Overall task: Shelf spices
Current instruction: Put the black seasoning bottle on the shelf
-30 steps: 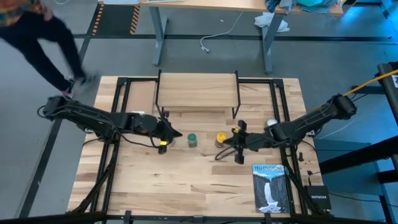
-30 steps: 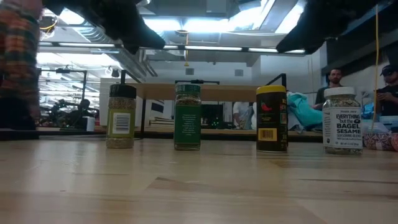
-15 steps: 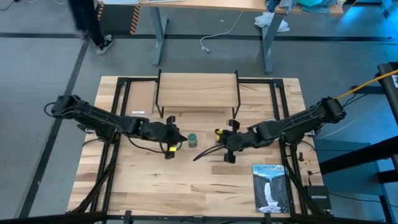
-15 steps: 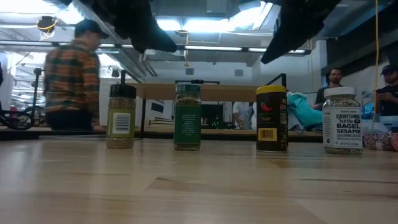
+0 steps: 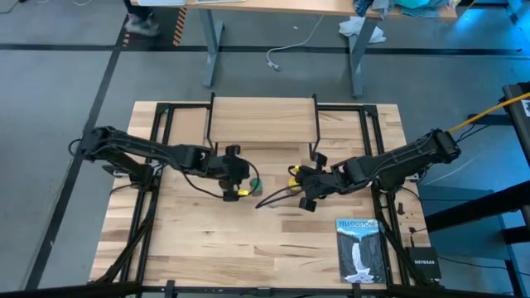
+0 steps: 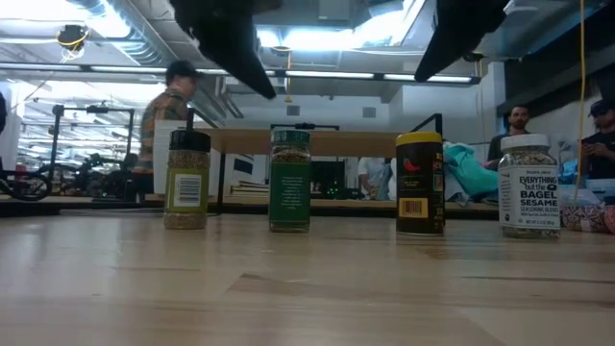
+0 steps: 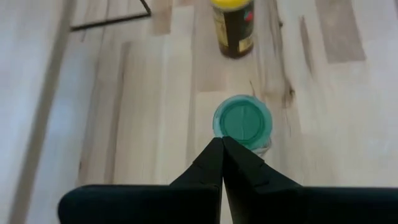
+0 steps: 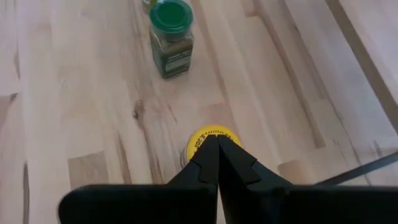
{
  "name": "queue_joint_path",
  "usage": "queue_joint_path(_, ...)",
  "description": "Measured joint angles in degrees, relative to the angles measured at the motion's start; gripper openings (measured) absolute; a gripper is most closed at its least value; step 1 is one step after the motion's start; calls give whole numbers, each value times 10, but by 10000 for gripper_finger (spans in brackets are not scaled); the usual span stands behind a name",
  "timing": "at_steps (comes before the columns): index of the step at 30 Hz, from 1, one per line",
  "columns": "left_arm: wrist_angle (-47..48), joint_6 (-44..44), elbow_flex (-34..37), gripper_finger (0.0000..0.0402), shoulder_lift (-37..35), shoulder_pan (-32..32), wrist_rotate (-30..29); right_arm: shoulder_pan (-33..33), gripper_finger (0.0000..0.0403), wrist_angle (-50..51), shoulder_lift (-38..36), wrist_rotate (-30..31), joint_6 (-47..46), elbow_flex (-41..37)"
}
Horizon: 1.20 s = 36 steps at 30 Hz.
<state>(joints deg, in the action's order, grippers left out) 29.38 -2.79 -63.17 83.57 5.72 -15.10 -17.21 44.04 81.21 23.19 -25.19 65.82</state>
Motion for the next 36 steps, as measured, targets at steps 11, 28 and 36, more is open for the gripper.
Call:
queue_joint_path(11, -31, -9, 1, 0, 42, -6, 11, 0, 0, 13, -32, 76, -46, 0)
queue_joint_path(28, -44, -120, -6, 215, 34, 19, 61, -1, 0, 62, -117, 124, -41, 0)
queue_joint_path(36, -39, -100, -6, 322, 66, -11, 69, -1, 0, 64, -117, 126, -30, 0)
